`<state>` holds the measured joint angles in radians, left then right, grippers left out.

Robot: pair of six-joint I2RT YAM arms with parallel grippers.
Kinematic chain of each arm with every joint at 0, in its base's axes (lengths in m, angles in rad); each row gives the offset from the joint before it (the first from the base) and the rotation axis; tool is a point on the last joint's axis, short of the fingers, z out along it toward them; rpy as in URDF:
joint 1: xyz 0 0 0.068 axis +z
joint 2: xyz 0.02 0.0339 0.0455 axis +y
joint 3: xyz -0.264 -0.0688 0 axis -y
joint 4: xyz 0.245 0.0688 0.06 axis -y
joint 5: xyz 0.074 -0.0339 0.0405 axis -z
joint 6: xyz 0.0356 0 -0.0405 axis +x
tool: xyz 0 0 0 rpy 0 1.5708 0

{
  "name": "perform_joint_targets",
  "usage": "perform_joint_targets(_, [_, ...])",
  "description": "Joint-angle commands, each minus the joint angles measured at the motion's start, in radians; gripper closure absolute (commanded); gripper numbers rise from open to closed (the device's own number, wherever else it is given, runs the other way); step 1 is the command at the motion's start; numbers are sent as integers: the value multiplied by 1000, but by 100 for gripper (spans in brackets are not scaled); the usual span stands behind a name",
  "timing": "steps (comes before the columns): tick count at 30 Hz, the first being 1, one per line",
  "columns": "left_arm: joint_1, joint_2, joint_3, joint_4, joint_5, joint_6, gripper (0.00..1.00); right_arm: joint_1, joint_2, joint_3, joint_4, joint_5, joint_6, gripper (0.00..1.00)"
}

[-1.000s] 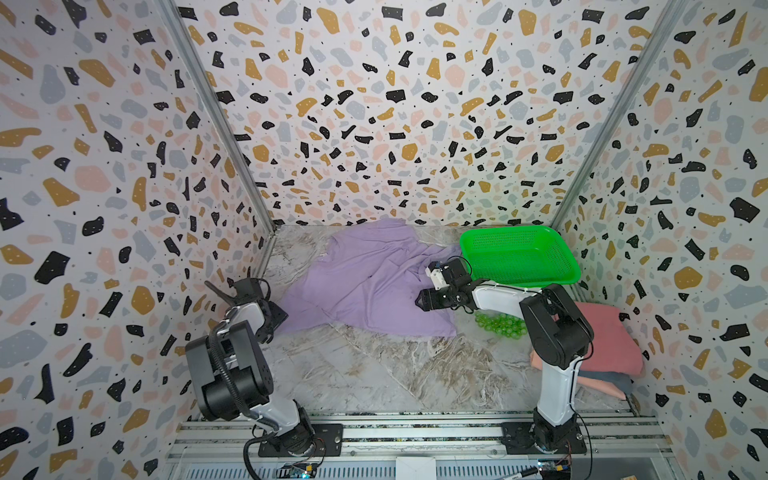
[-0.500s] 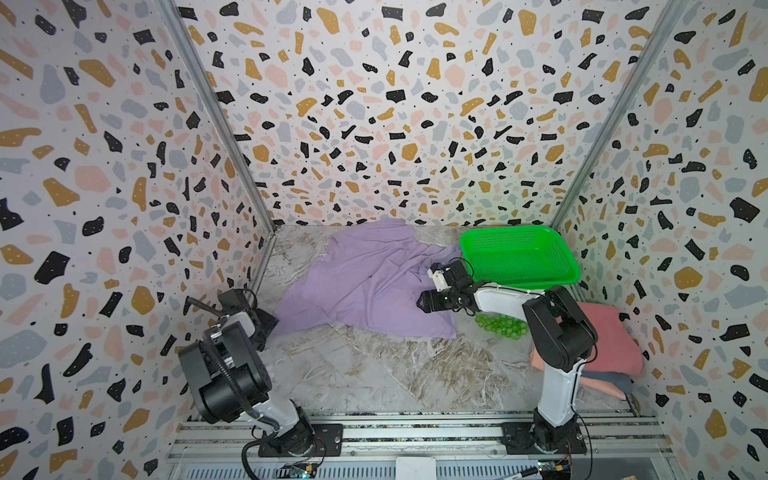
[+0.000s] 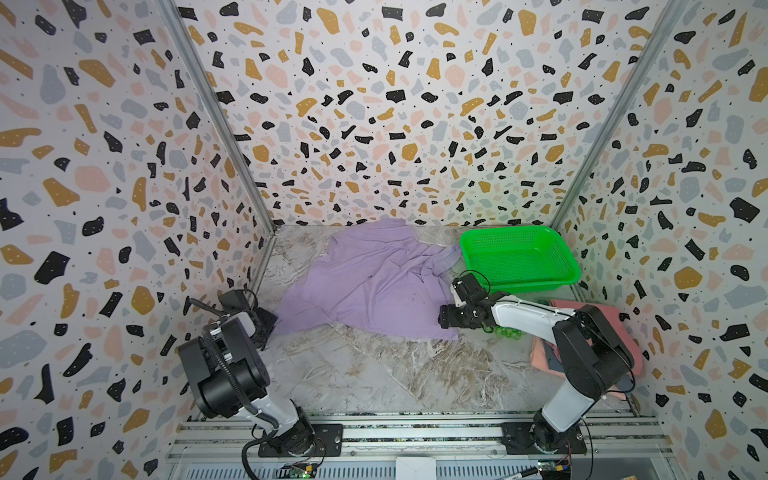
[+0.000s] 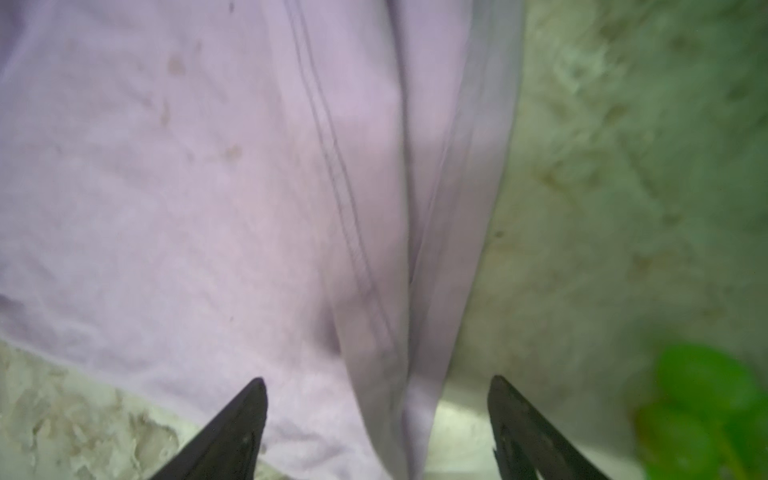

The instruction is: Fold and stack the t-shirts

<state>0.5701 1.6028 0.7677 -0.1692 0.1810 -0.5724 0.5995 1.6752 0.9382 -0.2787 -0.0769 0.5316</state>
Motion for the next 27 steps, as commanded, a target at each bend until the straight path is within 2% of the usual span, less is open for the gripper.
perform_joint_targets(1, [-3, -16, -36, -25, 18, -22, 100, 44, -28, -36, -78, 44, 68, 18])
perform_joint_targets(6, [-4, -38, -66, -7, 25, -33, 100, 75, -32, -124, -32, 98, 163, 18])
perform_joint_targets(11, [-6, -42, -59, -7, 50, -38, 100, 127, 93, -79, -17, 118, 191, 21])
perform_joint_targets(13, [-10, -49, -55, -5, 56, -46, 100, 165, 157, -31, -60, 135, 195, 29])
perform_joint_targets(16, [-22, -59, -48, 2, 66, -60, 100, 215, 238, 35, -139, 183, 183, 48])
perform_joint_targets(19, [-36, -73, -28, -3, 69, -66, 100, 224, 276, 45, -147, 167, 171, 66])
perform_joint_targets(21, [-42, -92, -15, -9, 63, -66, 100, 224, 267, 42, -141, 174, 159, 86])
perform_joint_targets(23, [-47, -112, 3, -21, 64, -61, 100, 222, 227, 56, -152, 210, 140, 100])
perform_joint_targets(27, [-61, -169, 66, -45, 109, -23, 100, 182, 67, 144, -153, 246, 43, 100])
